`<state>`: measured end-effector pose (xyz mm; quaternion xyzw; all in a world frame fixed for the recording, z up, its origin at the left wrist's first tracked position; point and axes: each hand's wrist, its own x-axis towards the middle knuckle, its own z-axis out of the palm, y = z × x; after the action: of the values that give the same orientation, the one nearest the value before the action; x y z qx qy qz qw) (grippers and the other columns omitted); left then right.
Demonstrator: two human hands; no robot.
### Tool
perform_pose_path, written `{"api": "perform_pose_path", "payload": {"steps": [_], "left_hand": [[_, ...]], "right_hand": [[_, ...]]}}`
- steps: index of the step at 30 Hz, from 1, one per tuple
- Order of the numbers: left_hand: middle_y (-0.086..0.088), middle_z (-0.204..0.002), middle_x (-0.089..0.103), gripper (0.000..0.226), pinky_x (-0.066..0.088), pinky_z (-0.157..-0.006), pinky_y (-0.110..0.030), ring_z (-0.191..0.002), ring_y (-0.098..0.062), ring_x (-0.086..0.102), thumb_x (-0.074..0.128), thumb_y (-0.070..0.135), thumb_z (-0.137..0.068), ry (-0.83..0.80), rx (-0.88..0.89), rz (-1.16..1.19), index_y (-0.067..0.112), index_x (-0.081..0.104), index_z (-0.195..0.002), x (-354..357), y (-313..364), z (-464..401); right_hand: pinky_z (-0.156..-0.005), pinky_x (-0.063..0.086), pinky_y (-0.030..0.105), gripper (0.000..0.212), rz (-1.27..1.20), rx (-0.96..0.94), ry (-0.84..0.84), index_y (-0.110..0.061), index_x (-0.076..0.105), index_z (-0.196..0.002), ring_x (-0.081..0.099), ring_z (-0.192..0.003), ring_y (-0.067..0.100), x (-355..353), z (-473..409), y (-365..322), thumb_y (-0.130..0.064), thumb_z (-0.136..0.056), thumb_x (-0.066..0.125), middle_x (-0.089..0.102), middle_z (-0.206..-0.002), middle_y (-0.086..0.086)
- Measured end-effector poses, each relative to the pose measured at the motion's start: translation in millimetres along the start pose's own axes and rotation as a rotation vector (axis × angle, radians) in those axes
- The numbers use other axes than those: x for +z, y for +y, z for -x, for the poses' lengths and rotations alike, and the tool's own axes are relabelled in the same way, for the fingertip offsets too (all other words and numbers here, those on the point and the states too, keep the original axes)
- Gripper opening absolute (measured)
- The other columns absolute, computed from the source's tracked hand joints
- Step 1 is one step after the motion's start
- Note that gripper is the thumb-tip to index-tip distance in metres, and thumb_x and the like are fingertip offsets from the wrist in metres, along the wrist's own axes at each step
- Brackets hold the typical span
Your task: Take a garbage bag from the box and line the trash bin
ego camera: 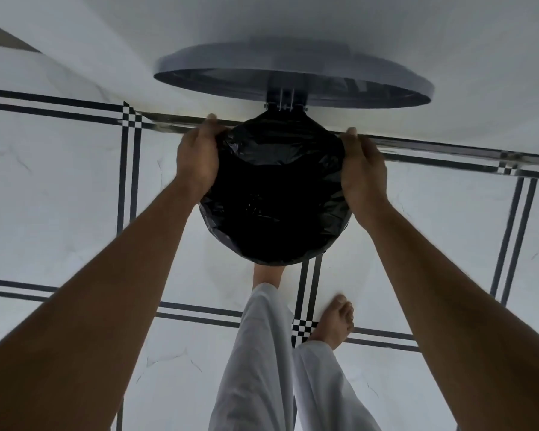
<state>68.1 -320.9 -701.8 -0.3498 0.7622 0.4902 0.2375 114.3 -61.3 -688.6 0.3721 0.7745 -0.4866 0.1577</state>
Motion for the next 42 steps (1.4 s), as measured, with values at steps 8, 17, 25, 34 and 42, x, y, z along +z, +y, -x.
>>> {"api": "perform_pose_path", "payload": {"steps": [8,17,25,34,42], "left_hand": [[-0.006,-0.119,0.081,0.069,0.052,-0.110,-0.043,-0.115,-0.027,0.073,0.033,0.066,-0.111,-0.104,0.109,-0.158,0.021,0.086,-0.112,21.5,28.1,-2.7],[-0.002,-0.108,0.083,0.023,0.060,-0.101,-0.044,-0.107,-0.028,0.076,0.056,0.024,-0.084,0.096,0.165,0.123,0.028,0.078,-0.091,-1.5,36.3,48.9],[0.006,-0.128,0.065,0.020,0.050,-0.100,-0.019,-0.118,-0.003,0.062,0.056,0.042,-0.110,0.371,0.665,0.238,0.031,0.067,-0.123,-40.2,102.5,153.9],[-0.006,-0.139,0.070,0.042,0.053,-0.112,-0.048,-0.130,-0.025,0.063,0.052,0.042,-0.111,0.120,0.714,-0.336,0.014,0.072,-0.136,-31.1,31.4,203.5],[-0.001,-0.162,0.060,0.047,0.048,-0.124,-0.047,-0.146,-0.028,0.059,0.060,0.043,-0.112,-0.201,0.408,-0.570,0.026,0.059,-0.156,-2.9,-74.1,201.0]], "right_hand": [[-0.091,0.050,0.040,0.058,0.094,-0.093,-0.114,-0.014,0.070,-0.114,0.069,-0.100,0.019,8.0,-12.2,-15.6,-0.060,-0.115,0.034,0.074,-0.102,-0.004],[-0.091,0.051,0.038,0.016,-0.333,0.096,0.116,-0.024,0.075,-0.102,0.070,-0.102,0.019,-13.0,19.5,-22.4,-0.033,-0.101,0.061,0.076,-0.101,-0.009],[-0.118,0.045,0.029,0.047,-0.268,-0.532,0.312,-0.013,0.057,-0.154,0.055,-0.144,0.010,-73.3,114.8,-101.5,-0.040,-0.117,0.046,0.062,-0.153,-0.006],[-0.130,0.026,0.026,0.059,0.197,-0.534,0.017,-0.019,0.057,-0.159,0.037,-0.162,0.019,-68.3,158.2,-33.6,-0.051,-0.114,0.038,0.046,-0.172,0.003],[-0.125,0.046,0.048,0.056,0.257,-0.269,-0.200,-0.028,0.052,-0.162,0.053,-0.151,0.017,-39.1,182.9,63.5,-0.056,-0.113,0.043,0.058,-0.164,-0.006]]}}
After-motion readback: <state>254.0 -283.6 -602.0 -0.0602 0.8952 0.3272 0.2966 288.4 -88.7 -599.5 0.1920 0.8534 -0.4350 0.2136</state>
